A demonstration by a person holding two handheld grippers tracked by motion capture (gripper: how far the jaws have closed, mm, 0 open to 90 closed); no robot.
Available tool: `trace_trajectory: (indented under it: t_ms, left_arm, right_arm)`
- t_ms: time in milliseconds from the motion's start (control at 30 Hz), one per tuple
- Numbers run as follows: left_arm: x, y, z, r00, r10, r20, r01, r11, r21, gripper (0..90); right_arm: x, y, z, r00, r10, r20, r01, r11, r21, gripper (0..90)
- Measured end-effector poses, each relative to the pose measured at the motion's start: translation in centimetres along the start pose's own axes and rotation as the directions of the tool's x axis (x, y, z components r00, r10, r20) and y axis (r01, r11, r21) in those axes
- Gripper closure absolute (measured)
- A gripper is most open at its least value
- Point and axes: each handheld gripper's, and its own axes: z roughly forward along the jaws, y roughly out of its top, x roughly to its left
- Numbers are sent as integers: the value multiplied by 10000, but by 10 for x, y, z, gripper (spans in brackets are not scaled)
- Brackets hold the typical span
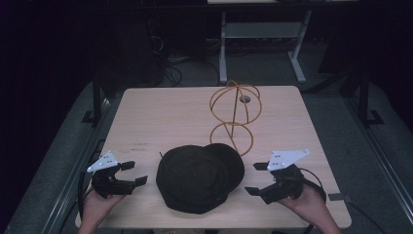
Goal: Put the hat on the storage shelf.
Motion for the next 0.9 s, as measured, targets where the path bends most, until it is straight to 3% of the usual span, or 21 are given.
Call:
trace_trajectory:
  t_ms: [333, 700, 767, 900]
  left_arm:
    - [0, 0, 0, 10000, 89, 3, -89, 10000, 2, 165]
    - [0, 0, 1, 9999, 146, -4, -146, 9999, 81, 165]
    - [-1, 0, 2, 9999, 154, 13, -154, 9998, 113, 165]
    - [-1, 0, 2, 9999, 162, 30, -163, 9998, 144, 165]
  right_arm:
    - [22, 33, 48, 9909, -911, -986, 988, 9921, 766, 279]
    - [39, 55, 79, 9801, -1225, -1564, 1427, 9819, 1247, 383]
    - [43, 60, 91, 9743, -1449, -1723, 1703, 9748, 1437, 412]
    - [48, 63, 102, 9703, -1449, -1938, 1770, 9710, 1604, 449]
